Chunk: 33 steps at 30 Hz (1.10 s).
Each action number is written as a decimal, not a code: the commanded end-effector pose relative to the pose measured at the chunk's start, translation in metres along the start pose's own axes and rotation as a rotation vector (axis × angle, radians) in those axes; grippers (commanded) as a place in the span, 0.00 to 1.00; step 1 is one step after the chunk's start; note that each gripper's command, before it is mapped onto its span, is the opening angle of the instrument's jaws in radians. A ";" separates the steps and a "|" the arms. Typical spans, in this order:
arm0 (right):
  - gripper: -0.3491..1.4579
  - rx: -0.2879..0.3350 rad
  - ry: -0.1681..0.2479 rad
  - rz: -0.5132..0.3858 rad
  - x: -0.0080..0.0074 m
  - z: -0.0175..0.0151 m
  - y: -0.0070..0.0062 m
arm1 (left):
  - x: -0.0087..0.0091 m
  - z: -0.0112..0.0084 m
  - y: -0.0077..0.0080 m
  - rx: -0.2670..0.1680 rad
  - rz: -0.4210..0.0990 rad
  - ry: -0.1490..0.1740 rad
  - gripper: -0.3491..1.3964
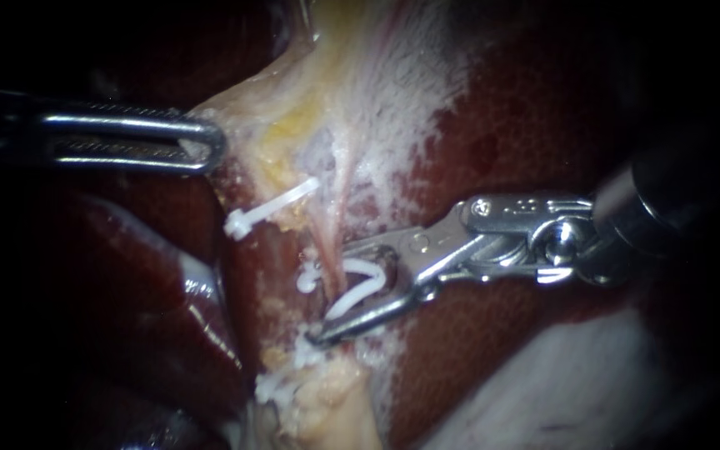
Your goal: Clipping third clip right tube
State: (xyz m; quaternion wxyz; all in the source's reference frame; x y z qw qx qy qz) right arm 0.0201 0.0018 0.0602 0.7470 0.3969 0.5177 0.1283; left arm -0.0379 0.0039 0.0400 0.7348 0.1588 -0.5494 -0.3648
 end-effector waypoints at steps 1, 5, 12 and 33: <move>0.47 0.002 0.008 0.005 0.0000 0.0000 0.0000 | 0.0000 0.0000 0.0000 0.000 0.000 0.000 0.00; 0.46 0.005 0.014 0.017 0.0001 0.0000 0.0000 | 0.0000 0.0000 0.0000 0.000 0.000 0.000 0.00; 0.45 0.007 0.015 0.039 0.0000 0.0000 -0.0002 | 0.0000 0.0000 0.0000 0.000 0.000 0.000 0.00; 0.43 0.011 0.015 0.040 -0.0003 0.0004 -0.0004 | 0.0000 0.0000 0.0000 0.000 -0.001 -0.003 0.00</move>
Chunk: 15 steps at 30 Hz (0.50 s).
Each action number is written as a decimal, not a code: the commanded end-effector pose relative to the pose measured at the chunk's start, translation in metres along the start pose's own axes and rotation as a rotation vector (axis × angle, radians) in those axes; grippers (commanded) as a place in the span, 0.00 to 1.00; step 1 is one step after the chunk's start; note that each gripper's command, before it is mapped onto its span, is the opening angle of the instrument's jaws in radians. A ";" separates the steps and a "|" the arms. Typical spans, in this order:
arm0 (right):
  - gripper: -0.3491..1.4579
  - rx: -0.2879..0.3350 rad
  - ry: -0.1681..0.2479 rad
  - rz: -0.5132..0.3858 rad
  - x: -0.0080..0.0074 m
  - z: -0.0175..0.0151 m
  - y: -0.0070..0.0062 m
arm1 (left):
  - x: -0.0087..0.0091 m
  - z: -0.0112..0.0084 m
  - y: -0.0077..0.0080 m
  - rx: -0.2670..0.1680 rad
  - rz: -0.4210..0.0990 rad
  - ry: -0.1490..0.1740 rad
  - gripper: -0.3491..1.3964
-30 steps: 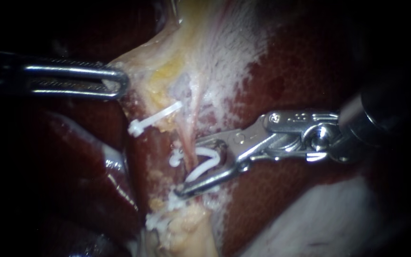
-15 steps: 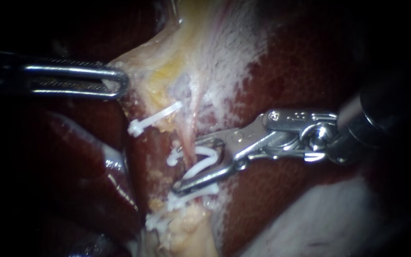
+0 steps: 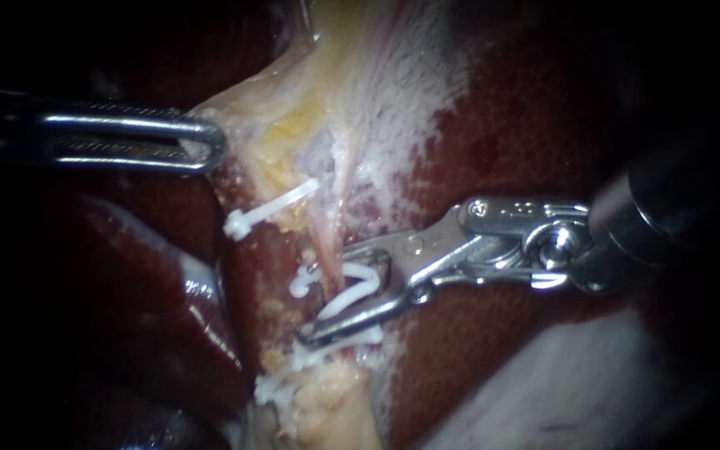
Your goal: Clipping third clip right tube
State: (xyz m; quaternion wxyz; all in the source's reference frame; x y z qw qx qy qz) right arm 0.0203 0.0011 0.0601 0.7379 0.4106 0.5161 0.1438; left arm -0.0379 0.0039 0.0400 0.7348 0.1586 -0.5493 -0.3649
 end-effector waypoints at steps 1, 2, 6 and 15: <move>0.43 0.000 -0.001 -0.001 -0.0001 0.0000 0.0000 | 0.0000 0.0000 0.0000 0.000 -0.001 -0.003 0.00; 0.43 0.000 -0.001 -0.001 -0.0001 0.0000 0.0001 | 0.0000 0.0000 0.0000 0.000 -0.001 -0.003 0.00; 0.43 0.000 -0.001 -0.002 -0.0002 0.0001 0.0001 | 0.0000 0.0000 0.0000 0.000 -0.001 -0.003 0.00; 0.40 0.001 -0.002 -0.002 -0.0003 0.0001 0.0001 | 0.0000 0.0000 0.0000 0.000 -0.001 -0.006 0.00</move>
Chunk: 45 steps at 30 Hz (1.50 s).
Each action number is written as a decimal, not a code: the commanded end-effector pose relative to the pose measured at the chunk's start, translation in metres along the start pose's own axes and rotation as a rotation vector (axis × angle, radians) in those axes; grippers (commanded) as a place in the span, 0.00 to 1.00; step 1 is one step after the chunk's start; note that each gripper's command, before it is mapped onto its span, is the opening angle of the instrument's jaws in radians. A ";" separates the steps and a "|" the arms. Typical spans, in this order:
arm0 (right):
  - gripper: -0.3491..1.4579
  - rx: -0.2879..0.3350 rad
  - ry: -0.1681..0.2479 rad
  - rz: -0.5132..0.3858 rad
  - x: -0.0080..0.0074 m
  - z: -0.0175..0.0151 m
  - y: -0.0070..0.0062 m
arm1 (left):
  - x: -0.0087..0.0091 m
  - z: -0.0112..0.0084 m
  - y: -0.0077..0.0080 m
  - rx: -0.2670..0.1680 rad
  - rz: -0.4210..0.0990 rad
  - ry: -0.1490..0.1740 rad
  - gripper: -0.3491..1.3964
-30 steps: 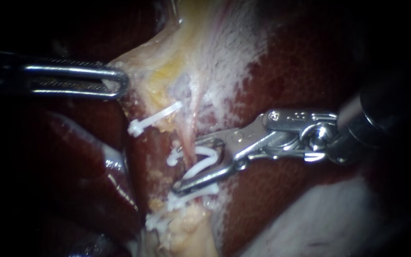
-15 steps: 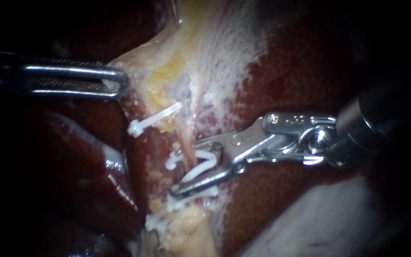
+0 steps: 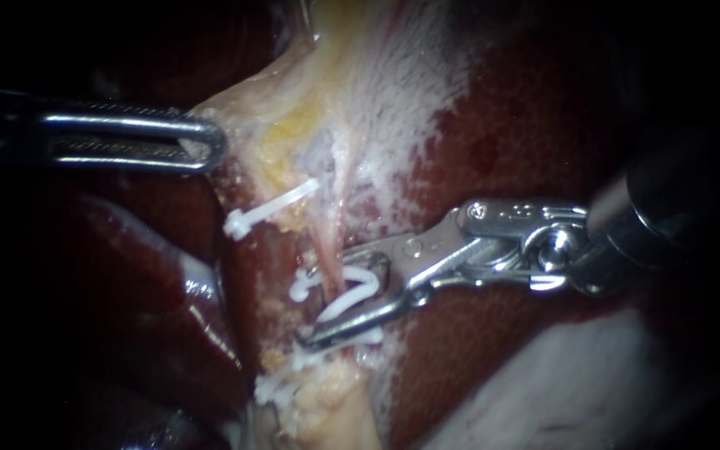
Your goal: Clipping third clip right tube
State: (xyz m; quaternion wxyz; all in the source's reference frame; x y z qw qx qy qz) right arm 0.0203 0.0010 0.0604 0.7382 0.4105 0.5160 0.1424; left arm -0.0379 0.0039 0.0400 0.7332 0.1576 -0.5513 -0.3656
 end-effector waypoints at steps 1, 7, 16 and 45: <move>0.40 0.000 0.000 0.000 0.0000 0.0000 0.0000 | 0.0000 0.0000 0.0000 0.000 0.000 0.000 0.00; 0.26 0.001 0.002 0.035 0.0000 -0.0002 -0.0001 | 0.0000 0.0000 0.0000 0.000 0.000 0.000 0.00; 0.00 0.004 0.002 0.046 -0.0002 -0.0006 -0.0001 | 0.0000 0.0000 0.0000 0.000 0.000 0.000 0.00; 0.00 0.006 0.001 0.045 -0.0004 -0.0008 0.0002 | 0.0000 -0.0002 0.0000 -0.003 -0.001 0.000 0.00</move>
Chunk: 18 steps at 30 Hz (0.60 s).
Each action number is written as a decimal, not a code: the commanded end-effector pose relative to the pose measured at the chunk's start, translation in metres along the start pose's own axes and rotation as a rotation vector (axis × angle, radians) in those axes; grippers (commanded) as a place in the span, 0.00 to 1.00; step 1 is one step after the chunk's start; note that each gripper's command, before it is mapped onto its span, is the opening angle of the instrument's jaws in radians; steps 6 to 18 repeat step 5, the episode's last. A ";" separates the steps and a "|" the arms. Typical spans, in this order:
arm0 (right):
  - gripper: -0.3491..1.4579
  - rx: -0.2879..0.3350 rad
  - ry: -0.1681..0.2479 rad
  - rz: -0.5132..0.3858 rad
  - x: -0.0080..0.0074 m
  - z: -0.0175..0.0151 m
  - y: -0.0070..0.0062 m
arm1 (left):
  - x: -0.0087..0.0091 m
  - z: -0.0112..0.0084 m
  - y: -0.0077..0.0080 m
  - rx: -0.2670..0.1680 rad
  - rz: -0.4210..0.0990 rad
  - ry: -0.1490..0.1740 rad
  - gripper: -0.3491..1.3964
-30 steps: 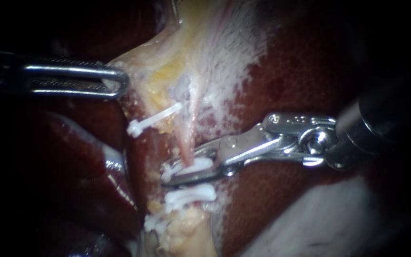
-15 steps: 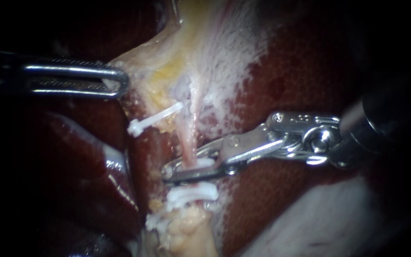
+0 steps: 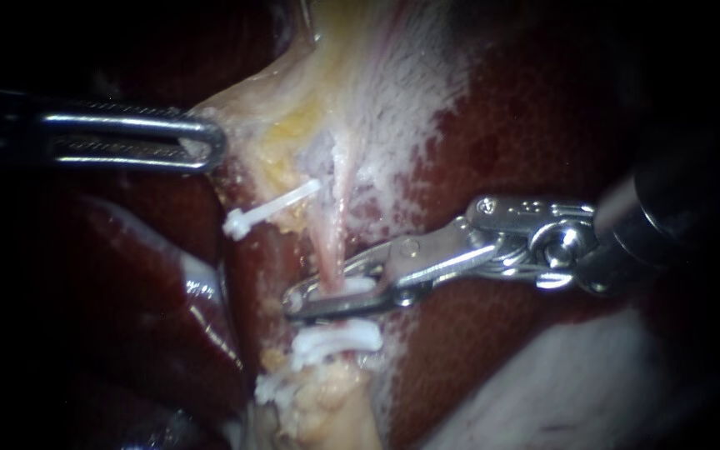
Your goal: Clipping third clip right tube
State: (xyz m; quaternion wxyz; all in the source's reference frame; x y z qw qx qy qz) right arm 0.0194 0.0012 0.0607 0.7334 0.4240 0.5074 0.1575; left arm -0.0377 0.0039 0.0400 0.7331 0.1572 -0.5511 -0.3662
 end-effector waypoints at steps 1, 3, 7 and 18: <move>0.00 0.000 0.000 0.000 0.0000 0.0000 0.0000 | 0.0000 0.0000 0.0000 -0.002 0.000 0.000 0.00; 0.00 0.000 0.000 0.000 0.0000 0.0000 0.0000 | 0.0000 0.0000 0.0000 -0.003 0.000 0.000 0.00; 0.00 0.000 0.000 0.000 0.0000 0.0000 0.0000 | 0.0000 0.0000 0.0000 -0.003 0.000 0.000 0.00; 0.00 0.000 0.000 0.000 0.0000 0.0000 0.0000 | 0.0000 0.0000 0.0000 -0.003 0.000 0.000 0.00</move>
